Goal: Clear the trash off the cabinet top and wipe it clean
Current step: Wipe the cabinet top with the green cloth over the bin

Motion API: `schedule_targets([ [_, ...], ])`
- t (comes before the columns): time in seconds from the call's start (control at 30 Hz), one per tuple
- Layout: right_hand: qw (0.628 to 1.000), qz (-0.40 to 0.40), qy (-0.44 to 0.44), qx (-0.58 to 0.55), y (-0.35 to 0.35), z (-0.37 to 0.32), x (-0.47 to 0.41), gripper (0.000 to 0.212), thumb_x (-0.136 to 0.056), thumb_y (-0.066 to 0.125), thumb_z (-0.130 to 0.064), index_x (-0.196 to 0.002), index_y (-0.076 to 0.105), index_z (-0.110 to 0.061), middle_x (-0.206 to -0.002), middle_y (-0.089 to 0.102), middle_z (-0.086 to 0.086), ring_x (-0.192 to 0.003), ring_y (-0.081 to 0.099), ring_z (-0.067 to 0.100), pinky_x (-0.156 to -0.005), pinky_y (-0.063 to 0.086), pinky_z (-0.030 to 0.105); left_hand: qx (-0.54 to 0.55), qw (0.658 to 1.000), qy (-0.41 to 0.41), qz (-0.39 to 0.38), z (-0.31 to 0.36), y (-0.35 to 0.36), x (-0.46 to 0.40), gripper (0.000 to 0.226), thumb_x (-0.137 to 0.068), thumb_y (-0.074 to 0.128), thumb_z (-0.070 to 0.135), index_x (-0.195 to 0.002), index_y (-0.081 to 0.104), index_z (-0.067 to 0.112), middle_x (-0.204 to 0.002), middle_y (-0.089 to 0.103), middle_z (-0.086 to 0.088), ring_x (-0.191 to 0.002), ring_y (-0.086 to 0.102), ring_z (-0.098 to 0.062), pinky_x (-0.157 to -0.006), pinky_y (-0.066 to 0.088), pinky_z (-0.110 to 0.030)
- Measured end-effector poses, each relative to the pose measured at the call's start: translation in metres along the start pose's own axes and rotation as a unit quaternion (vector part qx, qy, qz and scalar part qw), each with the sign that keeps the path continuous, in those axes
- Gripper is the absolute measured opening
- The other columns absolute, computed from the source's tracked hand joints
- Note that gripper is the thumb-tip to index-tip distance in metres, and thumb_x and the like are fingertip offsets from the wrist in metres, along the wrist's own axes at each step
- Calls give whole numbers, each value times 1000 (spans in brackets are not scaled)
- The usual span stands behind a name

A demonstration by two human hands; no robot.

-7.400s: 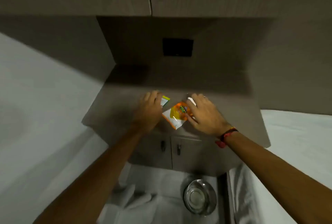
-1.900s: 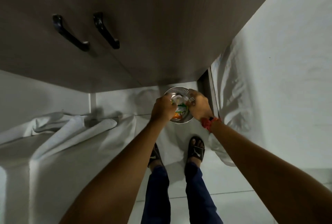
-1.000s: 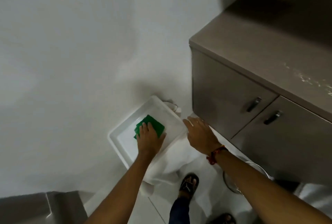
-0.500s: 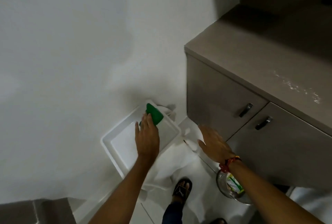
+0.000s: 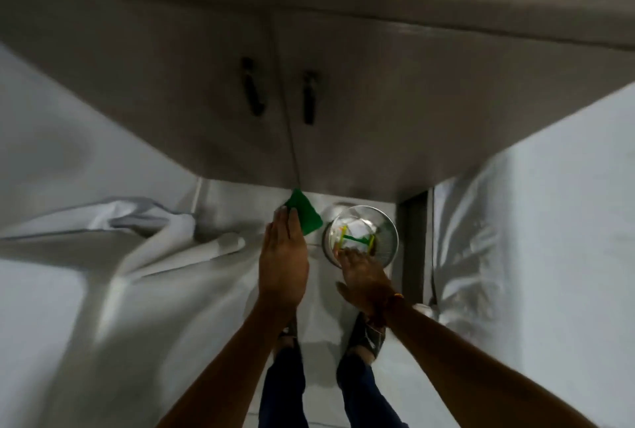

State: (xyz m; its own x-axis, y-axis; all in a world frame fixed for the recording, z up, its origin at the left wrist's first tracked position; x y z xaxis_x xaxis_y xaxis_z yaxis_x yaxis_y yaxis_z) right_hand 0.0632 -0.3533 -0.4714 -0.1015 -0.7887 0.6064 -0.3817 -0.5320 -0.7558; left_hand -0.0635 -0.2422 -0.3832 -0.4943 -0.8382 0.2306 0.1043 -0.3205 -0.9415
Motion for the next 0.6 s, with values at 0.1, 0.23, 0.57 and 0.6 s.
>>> schedule_targets([
  [0.1,999,-5,27,22,78,37,-23,82,-103,45,-42,-160,4,0,-168,7,23,-155,8,40,-128,9,49,18,998,-36,-43,-8,80,-15,68,-90,61,2,-153,34,0,-153,46,-25,-134,55,-39,-109,52,-44],
  [0.23,998,-7,64,6,130,58,-65,78,-104,44,-33,-159,3,3,-167,9,24,-155,10,39,-127,9,51,9,996,-13,-90,-25,148,-12,65,-92,51,-2,-154,32,-1,-155,44,-24,-139,49,-38,-114,47,-45],
  [0.57,981,131,34,-137,122,68,-85,8,-76,62,19,-74,68,13,-75,68,29,-59,76,31,-50,59,25,23,991,-9,-128,-38,179,-10,66,-91,48,-2,-154,30,-1,-152,46,-22,-138,49,-37,-114,45,-42],
  [0.6,981,111,0,-156,120,65,-81,11,-74,63,18,-81,70,13,-80,69,32,-67,76,36,-55,60,27,24,992,-6,-128,-36,171,-9,64,-92,48,-3,-154,32,-2,-150,48,-22,-135,52,-37,-112,47,-43],
])
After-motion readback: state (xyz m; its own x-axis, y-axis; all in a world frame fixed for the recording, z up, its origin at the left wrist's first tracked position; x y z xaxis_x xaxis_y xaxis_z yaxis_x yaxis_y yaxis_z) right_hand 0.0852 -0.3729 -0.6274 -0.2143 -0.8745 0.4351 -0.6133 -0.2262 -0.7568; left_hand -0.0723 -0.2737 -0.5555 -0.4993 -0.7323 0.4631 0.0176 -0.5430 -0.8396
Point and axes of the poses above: each hand's wrist, its own x-axis away from the middle knuckle, its own y-axis out of the palm, z = x × y, the point moved 2 cm from there along -x, towards the middle knuckle
